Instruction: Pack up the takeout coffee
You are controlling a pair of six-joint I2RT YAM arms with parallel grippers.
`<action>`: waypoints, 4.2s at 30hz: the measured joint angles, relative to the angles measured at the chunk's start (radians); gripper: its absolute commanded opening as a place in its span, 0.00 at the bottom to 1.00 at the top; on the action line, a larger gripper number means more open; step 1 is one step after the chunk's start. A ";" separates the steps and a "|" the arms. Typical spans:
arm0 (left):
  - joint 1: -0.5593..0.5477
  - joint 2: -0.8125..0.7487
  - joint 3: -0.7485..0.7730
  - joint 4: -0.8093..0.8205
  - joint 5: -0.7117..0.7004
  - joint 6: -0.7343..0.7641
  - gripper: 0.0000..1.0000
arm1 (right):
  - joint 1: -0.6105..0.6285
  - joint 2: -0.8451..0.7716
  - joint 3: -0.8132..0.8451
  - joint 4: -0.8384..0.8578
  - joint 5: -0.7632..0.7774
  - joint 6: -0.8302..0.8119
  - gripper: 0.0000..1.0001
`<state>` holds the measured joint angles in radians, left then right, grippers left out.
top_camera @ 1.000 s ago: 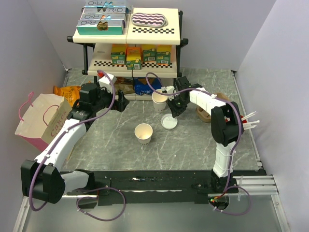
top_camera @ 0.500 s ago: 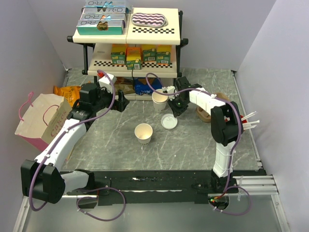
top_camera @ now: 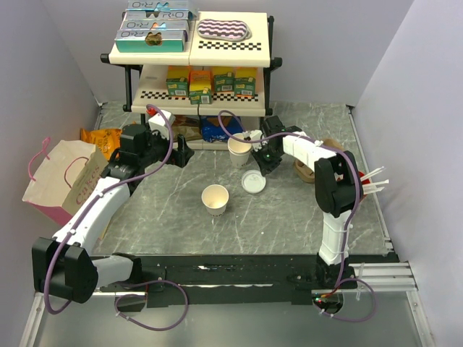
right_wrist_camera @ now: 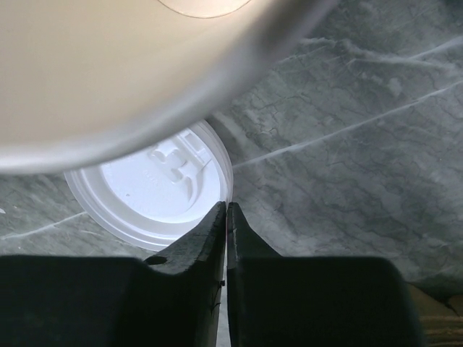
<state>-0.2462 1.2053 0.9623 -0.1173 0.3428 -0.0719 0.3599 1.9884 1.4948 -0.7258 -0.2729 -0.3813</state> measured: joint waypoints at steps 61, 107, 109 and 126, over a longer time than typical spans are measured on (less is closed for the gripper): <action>-0.035 -0.013 0.000 -0.045 -0.008 0.079 0.99 | -0.007 -0.042 -0.040 0.014 -0.027 0.128 0.36; -0.035 -0.010 0.000 -0.045 -0.008 0.079 0.99 | -0.009 0.011 0.008 0.014 0.000 0.134 0.00; -0.035 -0.010 0.000 -0.045 -0.008 0.079 0.99 | -0.009 0.010 0.008 0.010 0.000 0.129 0.00; -0.050 0.023 0.000 -0.014 0.077 0.048 0.99 | -0.009 -0.528 -0.357 0.275 -0.107 -0.094 0.00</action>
<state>-0.2962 1.2278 0.9619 -0.1318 0.4198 -0.0238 0.3508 1.4601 1.1381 -0.4511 -0.3798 -0.4751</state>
